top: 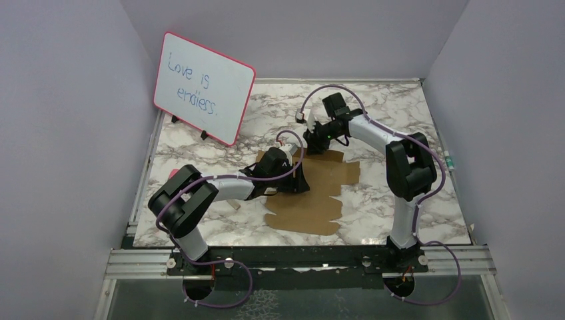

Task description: Fold the paper box

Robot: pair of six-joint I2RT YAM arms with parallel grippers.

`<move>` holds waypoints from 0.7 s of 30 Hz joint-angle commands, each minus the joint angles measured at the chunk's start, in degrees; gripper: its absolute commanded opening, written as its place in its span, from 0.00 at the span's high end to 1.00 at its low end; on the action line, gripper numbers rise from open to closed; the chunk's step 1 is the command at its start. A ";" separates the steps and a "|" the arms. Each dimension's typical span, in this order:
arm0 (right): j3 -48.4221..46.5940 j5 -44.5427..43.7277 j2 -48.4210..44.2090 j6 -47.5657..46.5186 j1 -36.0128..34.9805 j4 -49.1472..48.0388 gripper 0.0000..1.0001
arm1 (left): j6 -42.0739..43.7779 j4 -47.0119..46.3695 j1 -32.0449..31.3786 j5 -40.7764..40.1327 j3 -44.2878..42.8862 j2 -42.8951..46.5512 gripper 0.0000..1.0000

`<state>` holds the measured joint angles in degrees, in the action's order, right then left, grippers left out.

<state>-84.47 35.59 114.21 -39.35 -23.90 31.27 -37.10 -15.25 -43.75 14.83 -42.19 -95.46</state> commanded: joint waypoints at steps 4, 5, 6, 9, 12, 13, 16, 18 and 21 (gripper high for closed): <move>-0.44 -2.68 -0.10 -3.46 -1.19 0.69 0.65 | 0.28 -0.13 -0.13 -1.73 0.83 0.09 0.39; -0.48 -2.82 0.10 -3.54 -1.23 0.64 0.65 | 0.28 -0.06 -0.12 -1.73 0.87 -0.05 0.39; -0.63 -2.95 0.46 -3.71 -1.24 0.70 0.65 | 0.28 0.02 -0.12 -1.73 0.84 -0.18 0.39; -1.89 -3.88 1.81 -3.68 -1.32 1.86 0.70 | 0.40 0.41 -0.11 -1.98 0.97 -0.14 0.39; -3.90 -5.75 3.03 -3.01 -1.61 4.15 0.77 | 0.45 0.69 -0.11 -2.30 0.83 -0.31 0.39; -4.04 -6.36 3.05 -3.15 -1.81 4.61 0.79 | 0.45 0.67 -0.11 -2.34 0.71 -0.50 0.39; -3.46 -8.16 1.75 -3.54 -2.79 4.77 0.89 | 0.23 0.39 -0.12 -2.19 0.17 -1.09 0.39; -3.06 -10.00 0.14 -3.63 -3.51 4.66 0.93 | 0.26 0.41 -0.13 -2.09 -0.32 -1.30 0.39; -2.15 -12.91 -2.40 -3.57 -4.72 3.61 0.99 | 0.28 0.55 -0.01 -2.53 -0.39 -0.22 0.39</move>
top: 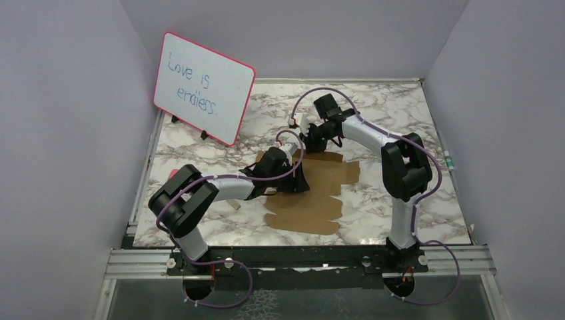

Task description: Fold the paper box

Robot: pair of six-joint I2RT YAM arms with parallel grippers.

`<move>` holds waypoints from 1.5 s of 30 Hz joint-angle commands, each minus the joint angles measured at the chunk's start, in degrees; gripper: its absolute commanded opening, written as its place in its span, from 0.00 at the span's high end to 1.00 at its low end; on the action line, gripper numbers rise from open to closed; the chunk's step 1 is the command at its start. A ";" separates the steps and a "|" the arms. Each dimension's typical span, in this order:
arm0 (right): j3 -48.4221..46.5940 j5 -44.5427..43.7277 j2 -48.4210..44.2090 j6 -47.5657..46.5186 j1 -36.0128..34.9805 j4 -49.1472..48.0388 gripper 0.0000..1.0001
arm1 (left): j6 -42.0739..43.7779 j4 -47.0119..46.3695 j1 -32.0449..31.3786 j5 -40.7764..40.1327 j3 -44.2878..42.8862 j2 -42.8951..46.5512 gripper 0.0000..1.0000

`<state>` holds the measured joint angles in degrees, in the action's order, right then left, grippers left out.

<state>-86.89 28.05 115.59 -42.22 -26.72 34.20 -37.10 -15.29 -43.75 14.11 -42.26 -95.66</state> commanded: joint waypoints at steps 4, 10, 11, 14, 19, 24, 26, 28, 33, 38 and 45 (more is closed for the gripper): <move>2.23 -9.31 -7.70 -0.71 -3.79 -1.68 0.99 | 0.06 0.34 0.63 -3.54 0.86 4.95 0.38; 5.67 -15.06 -13.70 -1.72 -6.91 -7.44 0.99 | -0.38 1.81 2.48 -8.72 5.40 17.64 0.36; 6.37 -16.06 -14.56 -1.99 -7.41 -8.65 0.99 | -0.49 2.34 2.78 -9.34 6.31 19.70 0.36; 8.21 -18.25 -16.78 -2.65 -8.90 -11.45 0.99 | -1.04 4.46 3.39 -10.54 9.07 24.60 0.35; 11.42 -23.04 -19.57 -3.53 -11.79 -14.78 0.99 | -4.86 3.91 3.58 -11.43 15.32 29.82 0.36; 15.54 -27.59 -22.20 -3.66 -15.42 -19.11 0.99 | -7.77 1.83 3.58 -11.08 20.03 30.40 0.37; 17.62 -30.76 -23.52 -4.03 -17.20 -21.18 0.99 | -8.63 0.56 3.58 -11.01 21.38 30.05 0.37; 19.85 -33.06 -24.78 -4.36 -18.95 -23.62 0.99 | -9.39 -1.24 3.58 -10.66 22.62 29.44 0.38; 24.89 -36.68 -27.84 -4.47 -21.86 -28.54 0.99 | -9.71 -2.61 3.58 -11.52 23.99 27.81 0.38; 28.91 -39.46 -31.04 -4.37 -25.56 -32.13 0.99 | -10.89 -4.10 3.58 -12.67 25.43 27.71 0.38; 33.02 -43.08 -32.75 -3.69 -30.75 -33.62 0.99 | -11.43 -5.01 3.58 -13.35 25.73 26.61 0.38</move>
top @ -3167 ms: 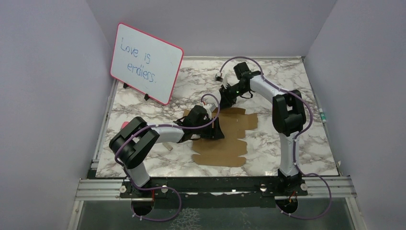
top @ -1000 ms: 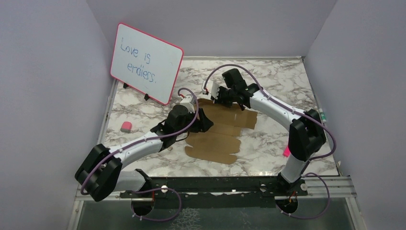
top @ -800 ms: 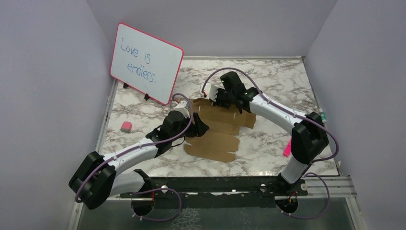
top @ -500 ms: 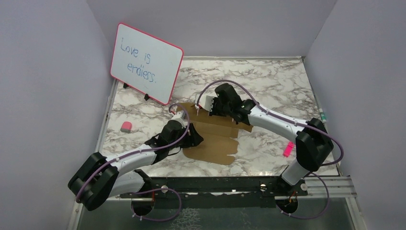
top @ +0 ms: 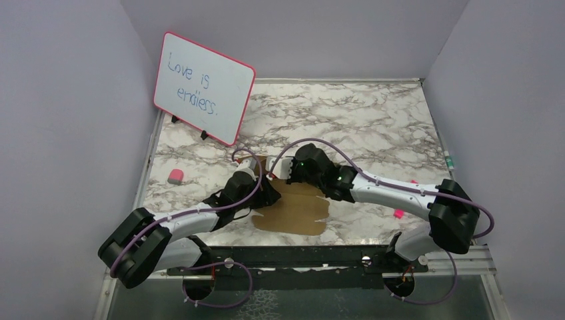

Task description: Fold the paper box

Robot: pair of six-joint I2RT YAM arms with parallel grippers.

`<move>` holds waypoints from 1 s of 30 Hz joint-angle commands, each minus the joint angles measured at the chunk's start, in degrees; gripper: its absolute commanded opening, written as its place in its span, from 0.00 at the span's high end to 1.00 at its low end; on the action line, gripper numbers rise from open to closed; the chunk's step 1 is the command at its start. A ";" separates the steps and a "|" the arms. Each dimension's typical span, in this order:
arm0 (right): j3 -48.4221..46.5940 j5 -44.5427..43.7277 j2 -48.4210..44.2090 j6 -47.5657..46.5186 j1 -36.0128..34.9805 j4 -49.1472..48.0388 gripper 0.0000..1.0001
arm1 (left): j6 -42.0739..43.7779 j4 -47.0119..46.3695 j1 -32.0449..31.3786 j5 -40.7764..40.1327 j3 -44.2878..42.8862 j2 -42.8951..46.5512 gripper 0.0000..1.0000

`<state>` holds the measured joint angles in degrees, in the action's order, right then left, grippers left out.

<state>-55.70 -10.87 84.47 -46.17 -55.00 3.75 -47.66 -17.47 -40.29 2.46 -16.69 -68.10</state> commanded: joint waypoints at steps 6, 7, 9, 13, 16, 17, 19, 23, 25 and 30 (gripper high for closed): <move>4.22 -6.53 -1.10 1.10 -4.64 -5.63 0.99 | -0.94 -3.80 0.13 -2.01 -0.86 -4.06 0.38; 4.67 -6.87 -1.13 0.94 -4.85 -6.27 0.99 | -1.16 -4.12 0.13 -2.02 -1.01 -4.59 0.38; 5.62 -7.81 -1.30 0.21 -5.02 -8.14 0.99 | -1.44 -4.92 0.13 -2.02 -1.63 -5.94 0.38; 7.60 -10.92 -1.16 -4.36 -5.03 -14.70 0.99 | -1.24 -6.09 0.13 -2.02 -4.15 -8.91 0.38; 9.58 -12.52 -0.82 -9.56 -4.73 -22.16 0.99 | -0.53 -6.80 0.13 -2.02 -6.87 -11.57 0.38; 9.86 -12.50 -0.50 -10.79 -4.50 -24.13 0.99 | -0.16 -6.94 0.13 -3.12 -7.80 -12.52 0.38; 8.85 -11.96 0.17 -11.92 -4.03 -24.72 0.99 | 0.75 -7.06 0.19 -3.75 -9.89 -14.49 0.38; 6.50 -11.05 0.43 -11.72 -3.97 -22.03 0.99 | 1.79 -7.09 0.54 -4.26 -12.71 -16.58 0.38; 5.90 -10.78 -0.12 -11.02 -3.93 -20.02 0.99 | 2.18 -7.22 0.85 -4.94 -13.30 -16.79 0.38; 7.46 -9.66 -2.18 -8.65 -3.96 -16.65 0.99 | 2.92 -7.59 1.63 -5.18 -13.72 -16.89 0.38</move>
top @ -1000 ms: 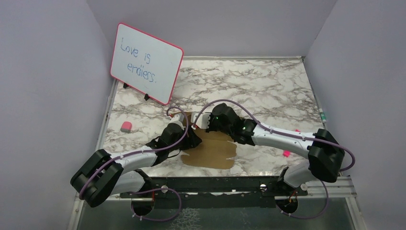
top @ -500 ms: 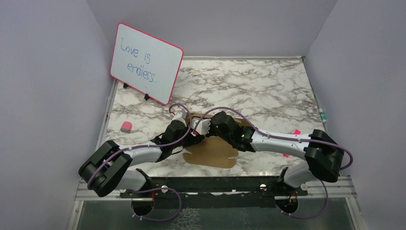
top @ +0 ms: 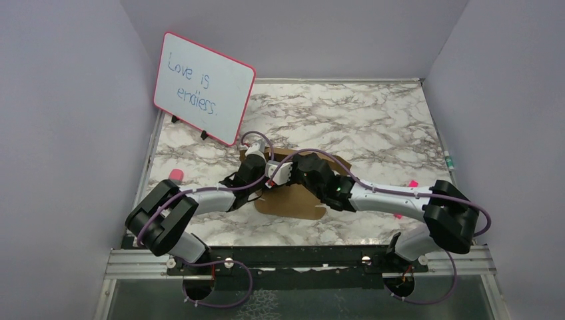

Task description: Fold the paper box

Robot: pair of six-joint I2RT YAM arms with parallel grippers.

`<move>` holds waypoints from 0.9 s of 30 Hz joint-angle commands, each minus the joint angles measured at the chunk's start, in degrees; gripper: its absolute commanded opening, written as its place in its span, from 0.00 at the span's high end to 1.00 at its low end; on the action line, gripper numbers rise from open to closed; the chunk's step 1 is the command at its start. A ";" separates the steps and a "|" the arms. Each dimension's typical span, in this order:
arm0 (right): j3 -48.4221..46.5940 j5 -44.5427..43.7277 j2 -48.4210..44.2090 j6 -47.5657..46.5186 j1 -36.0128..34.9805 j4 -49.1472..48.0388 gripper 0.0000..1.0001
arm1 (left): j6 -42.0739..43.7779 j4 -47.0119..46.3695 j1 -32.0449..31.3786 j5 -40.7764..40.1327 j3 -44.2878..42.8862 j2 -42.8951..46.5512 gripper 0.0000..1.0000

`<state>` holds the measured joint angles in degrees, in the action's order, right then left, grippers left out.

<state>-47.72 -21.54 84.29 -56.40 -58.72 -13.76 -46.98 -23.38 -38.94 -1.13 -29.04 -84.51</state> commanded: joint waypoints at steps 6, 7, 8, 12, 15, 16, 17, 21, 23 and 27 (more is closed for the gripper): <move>2.21 2.59 -4.36 5.32 -1.10 2.98 0.99 | 2.16 -3.31 0.27 -1.02 -0.01 -0.39 0.38; 2.74 2.47 -4.51 5.60 -1.13 2.88 0.99 | 2.16 -3.46 0.30 -0.87 0.21 0.06 0.38; 3.25 2.31 -4.52 5.93 -1.13 2.71 0.99 | 2.28 -3.59 0.27 -0.63 0.42 0.65 0.38; 4.61 -0.64 -4.98 6.78 -1.13 0.17 0.99 | 2.98 -3.44 0.37 0.24 1.97 5.36 0.37; 5.88 -1.31 -6.11 5.20 -1.13 -2.84 0.99 | 2.83 -3.17 0.96 0.52 4.36 10.62 0.36; 6.04 -1.61 -6.36 4.79 -1.07 -3.36 0.99 | 2.56 -2.98 1.42 0.82 5.20 12.13 0.36; 6.12 -2.00 -6.43 4.20 -1.05 -3.82 0.99 | 2.31 -2.48 2.09 1.03 5.93 13.68 0.36; 6.01 -4.06 -5.92 1.66 -1.05 -5.19 0.99 | 1.39 1.04 5.58 3.97 8.02 19.55 0.36; 6.10 -4.79 -5.72 0.31 -0.99 -6.35 0.99 | 1.38 3.77 7.73 4.67 8.16 22.39 0.36; 6.10 -4.92 -6.06 -3.09 -0.96 -9.17 0.99 | 2.65 10.24 12.52 6.66 6.17 26.70 0.36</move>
<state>-41.67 -24.18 79.70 -55.48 -59.46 -17.12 -45.36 -19.79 -30.13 2.04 -21.28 -61.67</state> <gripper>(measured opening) 0.017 0.637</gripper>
